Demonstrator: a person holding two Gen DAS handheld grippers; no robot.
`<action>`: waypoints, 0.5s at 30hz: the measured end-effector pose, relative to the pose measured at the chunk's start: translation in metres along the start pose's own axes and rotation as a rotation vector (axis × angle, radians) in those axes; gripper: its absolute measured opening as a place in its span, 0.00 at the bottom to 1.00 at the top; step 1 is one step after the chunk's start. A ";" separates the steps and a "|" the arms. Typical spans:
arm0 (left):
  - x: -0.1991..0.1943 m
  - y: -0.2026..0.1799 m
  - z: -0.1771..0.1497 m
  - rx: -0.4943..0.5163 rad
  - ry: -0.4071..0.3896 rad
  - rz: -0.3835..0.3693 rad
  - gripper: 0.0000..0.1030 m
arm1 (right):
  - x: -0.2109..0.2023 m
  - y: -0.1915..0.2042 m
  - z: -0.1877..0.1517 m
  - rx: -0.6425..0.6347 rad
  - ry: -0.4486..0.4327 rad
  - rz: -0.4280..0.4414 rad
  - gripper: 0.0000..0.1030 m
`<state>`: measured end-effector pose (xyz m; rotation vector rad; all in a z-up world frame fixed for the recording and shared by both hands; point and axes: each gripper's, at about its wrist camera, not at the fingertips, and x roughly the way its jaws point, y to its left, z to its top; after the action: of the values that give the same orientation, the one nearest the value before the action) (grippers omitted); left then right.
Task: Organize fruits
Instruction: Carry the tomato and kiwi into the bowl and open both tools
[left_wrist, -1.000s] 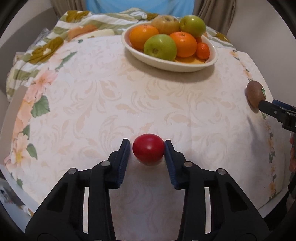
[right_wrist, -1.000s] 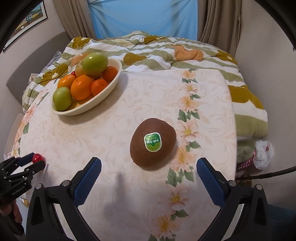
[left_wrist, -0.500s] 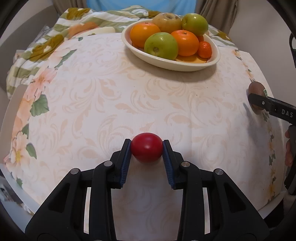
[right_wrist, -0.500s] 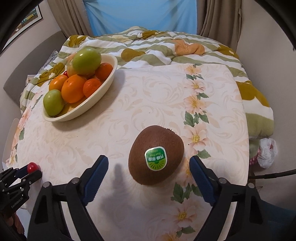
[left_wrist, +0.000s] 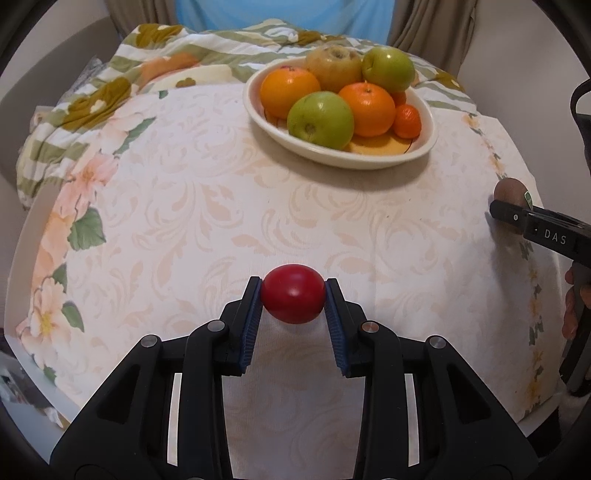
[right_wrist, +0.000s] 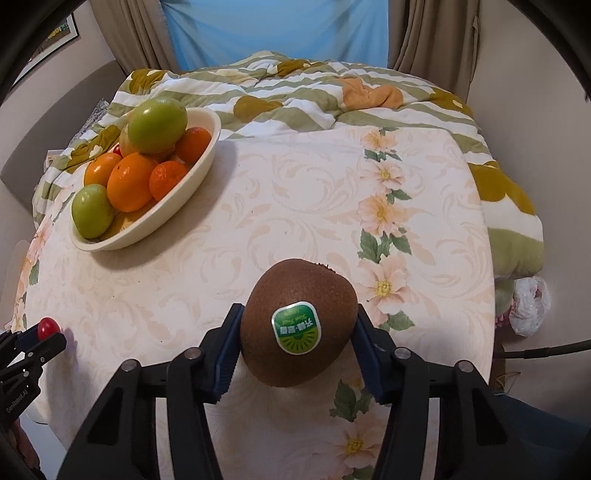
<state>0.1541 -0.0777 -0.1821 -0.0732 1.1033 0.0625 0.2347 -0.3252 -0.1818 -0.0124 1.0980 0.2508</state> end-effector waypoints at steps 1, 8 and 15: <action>-0.003 0.000 0.002 0.000 -0.004 -0.001 0.40 | -0.003 0.000 0.002 -0.002 -0.005 0.002 0.51; -0.026 -0.006 0.015 0.004 -0.040 0.010 0.39 | -0.026 0.001 0.014 -0.026 -0.049 0.017 0.51; -0.054 -0.017 0.032 0.014 -0.087 0.011 0.39 | -0.056 0.007 0.031 -0.057 -0.103 0.058 0.51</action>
<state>0.1595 -0.0927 -0.1190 -0.0510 1.0168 0.0671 0.2364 -0.3249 -0.1169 -0.0183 0.9893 0.3312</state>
